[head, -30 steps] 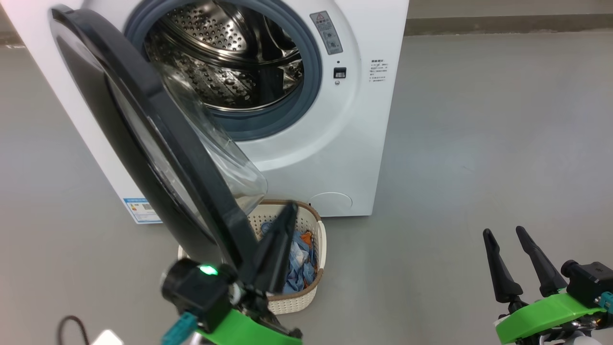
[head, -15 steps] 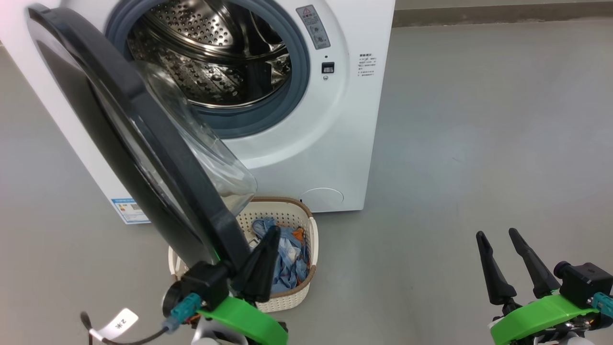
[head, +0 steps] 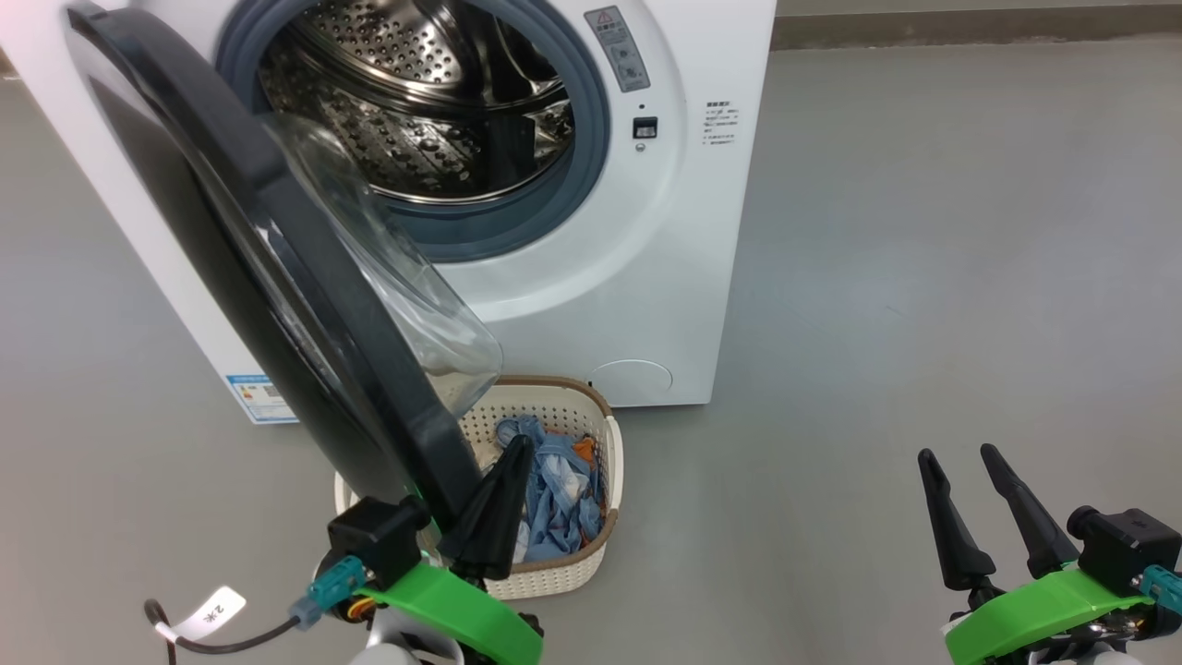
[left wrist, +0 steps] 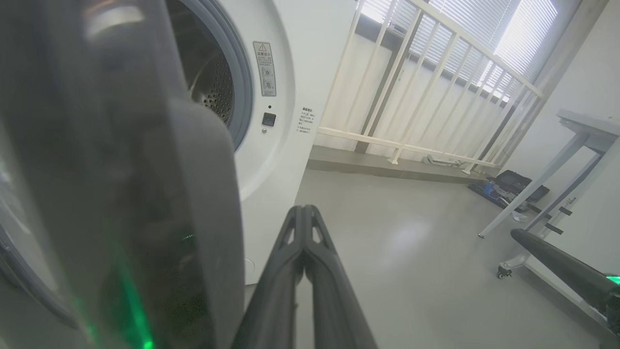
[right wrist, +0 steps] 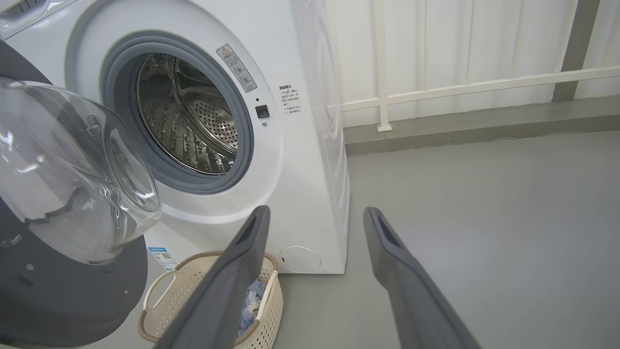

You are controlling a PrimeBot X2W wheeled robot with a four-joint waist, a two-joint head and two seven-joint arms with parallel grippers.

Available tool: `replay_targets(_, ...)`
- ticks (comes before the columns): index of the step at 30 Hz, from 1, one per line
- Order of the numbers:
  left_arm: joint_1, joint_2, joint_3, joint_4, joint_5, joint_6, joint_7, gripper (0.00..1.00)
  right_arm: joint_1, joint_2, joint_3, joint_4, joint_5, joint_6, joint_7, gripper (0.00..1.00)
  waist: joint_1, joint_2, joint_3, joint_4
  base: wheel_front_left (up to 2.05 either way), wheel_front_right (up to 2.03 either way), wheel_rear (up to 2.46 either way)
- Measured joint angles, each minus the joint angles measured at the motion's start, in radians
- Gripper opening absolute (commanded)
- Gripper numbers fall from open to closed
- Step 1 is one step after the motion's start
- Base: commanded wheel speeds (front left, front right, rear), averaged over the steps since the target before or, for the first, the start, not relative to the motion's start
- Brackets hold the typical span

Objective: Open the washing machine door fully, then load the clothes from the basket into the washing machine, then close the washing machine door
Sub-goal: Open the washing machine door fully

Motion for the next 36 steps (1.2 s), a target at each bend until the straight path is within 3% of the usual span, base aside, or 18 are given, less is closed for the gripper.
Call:
replay_targets(23,0.114,0.0,0.085,-0.064,0.061,-0.008,-0.004,0.0,0.0,0.022,-0.007,0.002,0.0,0.0,0.0,1.0,0.0,0.0,-0.006,0.137,0.0,0.0,0.0)
replay_targets(36,0.149,0.06,0.16,-0.117,0.062,0.062,0.014,0.0,0.001,0.029,-0.015,0.002,0.0,0.0,0.0,1.0,0.0,0.0,-0.008,0.235,0.0,0.0,0.0)
